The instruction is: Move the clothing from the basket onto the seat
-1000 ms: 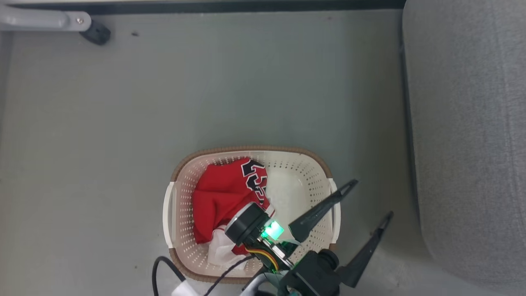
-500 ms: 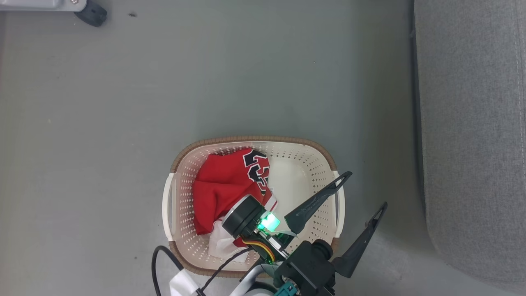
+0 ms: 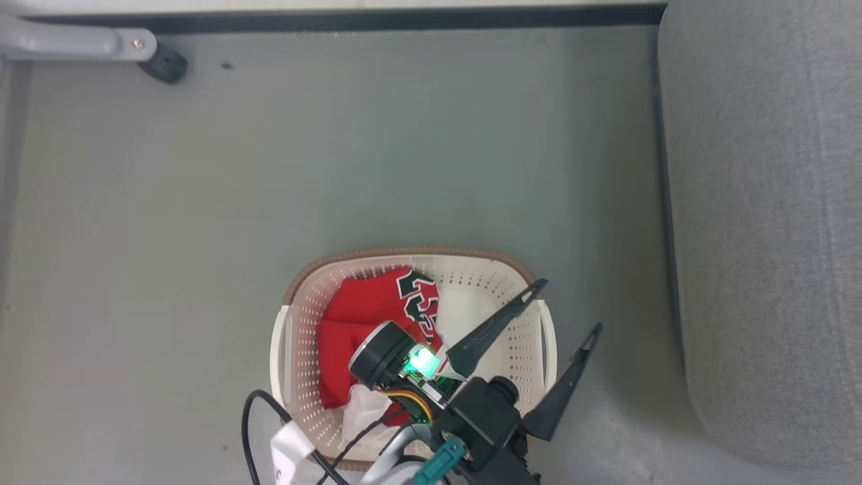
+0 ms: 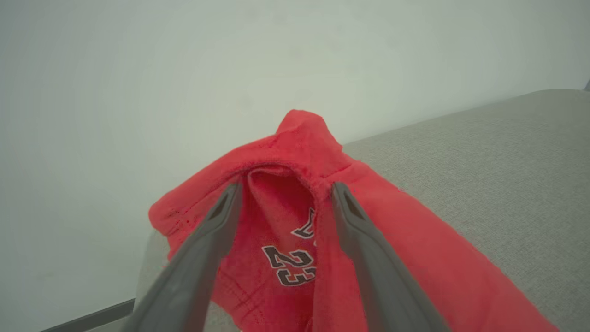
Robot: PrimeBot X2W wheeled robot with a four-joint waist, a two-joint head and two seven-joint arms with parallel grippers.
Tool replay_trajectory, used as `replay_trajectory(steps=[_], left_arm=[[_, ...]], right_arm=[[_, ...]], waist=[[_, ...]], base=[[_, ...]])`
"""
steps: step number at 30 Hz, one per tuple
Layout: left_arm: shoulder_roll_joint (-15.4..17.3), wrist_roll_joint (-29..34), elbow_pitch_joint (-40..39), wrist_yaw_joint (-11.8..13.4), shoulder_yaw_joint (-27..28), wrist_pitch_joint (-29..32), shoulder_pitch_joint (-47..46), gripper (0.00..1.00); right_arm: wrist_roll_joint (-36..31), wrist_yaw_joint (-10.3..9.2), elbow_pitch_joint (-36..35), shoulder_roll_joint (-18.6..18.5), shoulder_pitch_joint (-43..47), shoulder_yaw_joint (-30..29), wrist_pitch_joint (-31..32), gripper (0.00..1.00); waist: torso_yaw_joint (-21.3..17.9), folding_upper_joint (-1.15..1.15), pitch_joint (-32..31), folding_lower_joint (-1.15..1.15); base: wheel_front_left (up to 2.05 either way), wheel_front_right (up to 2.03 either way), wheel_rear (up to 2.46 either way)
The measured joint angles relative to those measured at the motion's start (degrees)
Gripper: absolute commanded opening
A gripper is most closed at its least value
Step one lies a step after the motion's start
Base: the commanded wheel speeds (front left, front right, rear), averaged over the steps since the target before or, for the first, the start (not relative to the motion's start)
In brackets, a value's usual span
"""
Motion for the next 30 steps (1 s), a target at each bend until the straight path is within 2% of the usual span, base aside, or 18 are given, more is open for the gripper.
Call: replay_trajectory(steps=[15,26,30], left_arm=[[-0.1,-2.7,4.0,0.0,5.8,-1.0,5.1,1.00],[-0.1,-2.8,5.4,0.0,13.1,-2.1,13.6,1.00],[-0.2,-2.4,5.4,0.0,16.0,-2.5,16.7,1.00]], right_arm=[[-3.9,0.00,-2.7,6.0,8.4,0.7,0.0,1.00],[-10.3,-0.01,-12.1,12.5,20.2,-0.3,0.0,1.00],[-12.1,-0.73,-16.7,15.1,24.4,-0.7,0.0,1.00]], waist=[[-0.9,-0.01,-8.9,-0.01],[-1.0,-0.01,-17.5,-0.01],[-0.7,-0.01,-20.2,-0.01]], base=[[0.00,0.00,0.00],[0.00,0.00,0.00],[0.00,0.00,0.00]])
